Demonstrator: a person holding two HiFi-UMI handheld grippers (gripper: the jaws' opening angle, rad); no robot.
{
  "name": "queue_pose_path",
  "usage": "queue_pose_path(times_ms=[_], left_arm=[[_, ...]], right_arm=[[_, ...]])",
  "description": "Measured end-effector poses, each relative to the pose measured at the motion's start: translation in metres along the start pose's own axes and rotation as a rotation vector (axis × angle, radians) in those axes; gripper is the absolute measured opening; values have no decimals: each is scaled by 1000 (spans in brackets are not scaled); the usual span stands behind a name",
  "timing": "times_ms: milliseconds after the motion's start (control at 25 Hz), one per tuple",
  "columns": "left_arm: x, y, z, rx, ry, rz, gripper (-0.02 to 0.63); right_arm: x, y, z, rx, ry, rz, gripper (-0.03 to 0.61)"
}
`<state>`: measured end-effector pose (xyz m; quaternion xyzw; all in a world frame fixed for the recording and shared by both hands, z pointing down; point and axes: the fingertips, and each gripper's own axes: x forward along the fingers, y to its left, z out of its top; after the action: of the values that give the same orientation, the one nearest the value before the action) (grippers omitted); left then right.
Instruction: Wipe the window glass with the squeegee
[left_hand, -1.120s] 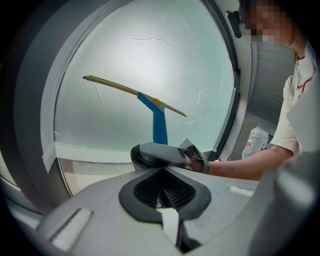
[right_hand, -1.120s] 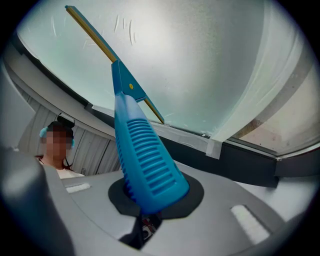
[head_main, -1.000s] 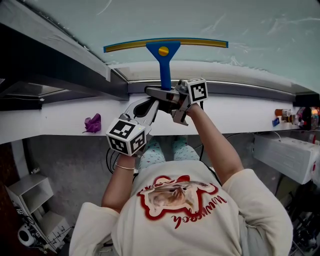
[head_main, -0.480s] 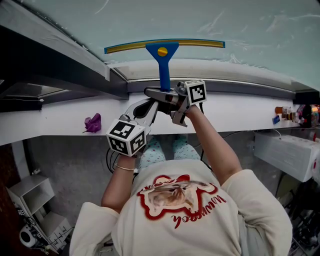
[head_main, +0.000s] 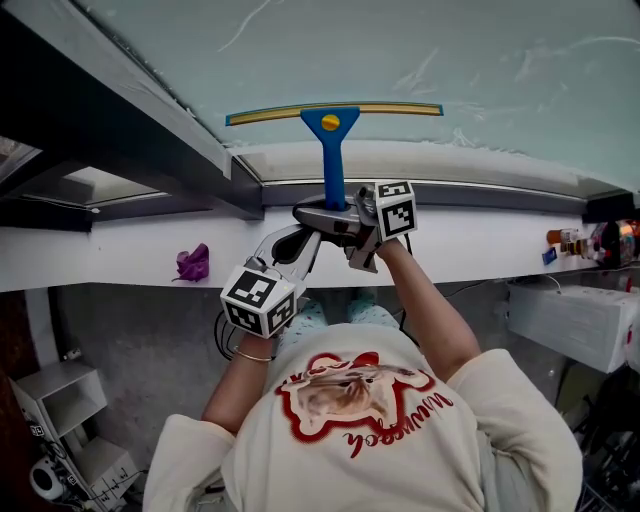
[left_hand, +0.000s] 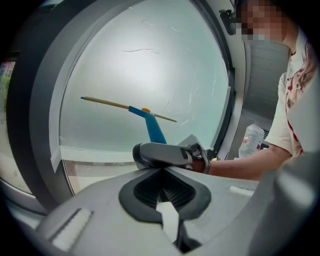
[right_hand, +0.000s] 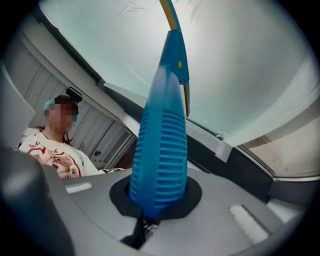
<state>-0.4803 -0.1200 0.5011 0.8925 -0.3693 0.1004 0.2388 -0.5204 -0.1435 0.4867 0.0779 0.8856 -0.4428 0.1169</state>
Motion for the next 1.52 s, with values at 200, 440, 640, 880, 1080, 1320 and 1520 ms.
queue_pose_path(times_ms=[200, 440, 640, 880, 1080, 1320, 1520], left_arm=[[-6, -4, 18, 5, -45, -13, 2], [-5, -2, 31, 26, -17, -19, 2], [-10, -7, 37, 14, -57, -21, 2], [-50, -32, 90, 81, -196, -53, 1], [-86, -51, 173, 244, -351, -48, 2], [-118, -65, 296, 412, -571, -44, 2], [-151, -76, 352, 540, -654, -22, 2]], right_arm=[[4, 7, 12, 14, -6, -26, 32], [9, 8, 26, 62, 13, -43, 55], [13, 19, 28, 9, 22, -57, 41], [43, 86, 55, -150, 28, 18, 15], [80, 150, 107, -290, 152, 82, 15], [126, 224, 204, -421, 172, 149, 19], [161, 276, 253, -331, -28, 241, 21]])
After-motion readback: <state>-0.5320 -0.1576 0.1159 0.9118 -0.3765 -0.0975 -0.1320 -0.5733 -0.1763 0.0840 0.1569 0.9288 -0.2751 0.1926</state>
